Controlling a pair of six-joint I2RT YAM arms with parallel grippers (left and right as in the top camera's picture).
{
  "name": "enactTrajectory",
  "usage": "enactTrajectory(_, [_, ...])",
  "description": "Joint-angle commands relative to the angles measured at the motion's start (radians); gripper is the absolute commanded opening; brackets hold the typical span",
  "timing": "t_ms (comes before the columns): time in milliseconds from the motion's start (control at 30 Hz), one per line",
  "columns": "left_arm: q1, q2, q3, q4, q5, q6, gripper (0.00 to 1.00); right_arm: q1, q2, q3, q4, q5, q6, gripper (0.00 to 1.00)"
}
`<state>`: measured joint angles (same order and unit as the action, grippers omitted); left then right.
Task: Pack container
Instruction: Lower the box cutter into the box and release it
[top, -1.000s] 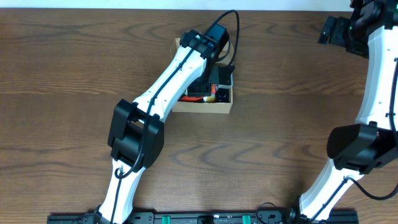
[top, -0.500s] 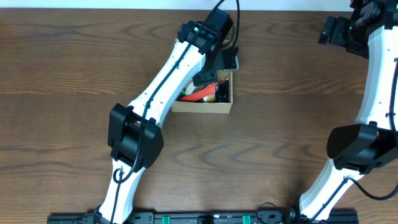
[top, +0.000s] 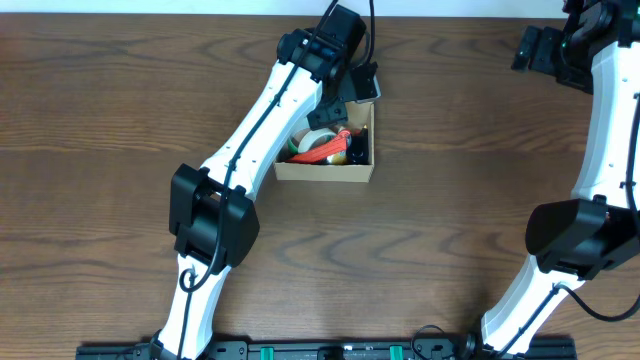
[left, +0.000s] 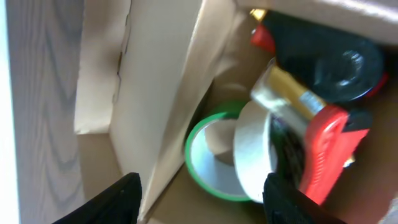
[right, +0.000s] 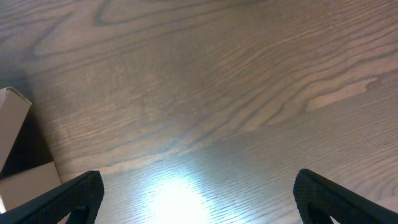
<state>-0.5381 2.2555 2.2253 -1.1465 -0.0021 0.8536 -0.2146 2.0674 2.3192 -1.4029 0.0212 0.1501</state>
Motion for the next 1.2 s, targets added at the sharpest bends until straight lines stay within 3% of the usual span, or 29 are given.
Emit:
enactTrajectory(0, [-0.007,0.008,0.001,-0.009,0.064,-0.051,0.63,0.006,-0.005,-0.006,-0.005,-0.003,0.014,0.99])
enactTrajectory(367, [-0.019,0.008,-0.024,-0.03,0.082,-0.086,0.64,0.006,-0.005,-0.006,-0.008,-0.003,0.014,0.99])
enactTrajectory(467, [-0.019,0.008,-0.061,-0.027,0.086,-0.102,0.72,0.006,-0.005,-0.006,-0.008,-0.003,0.014,0.99])
enactTrajectory(700, [-0.023,0.008,-0.112,-0.022,0.111,-0.129,0.66,0.006,-0.005,-0.006,-0.008,-0.003,0.014,0.99])
enactTrajectory(1167, [-0.016,0.008,-0.111,0.136,-0.008,-0.185,0.7,0.006,-0.005,-0.006,-0.009,-0.003,0.014,0.99])
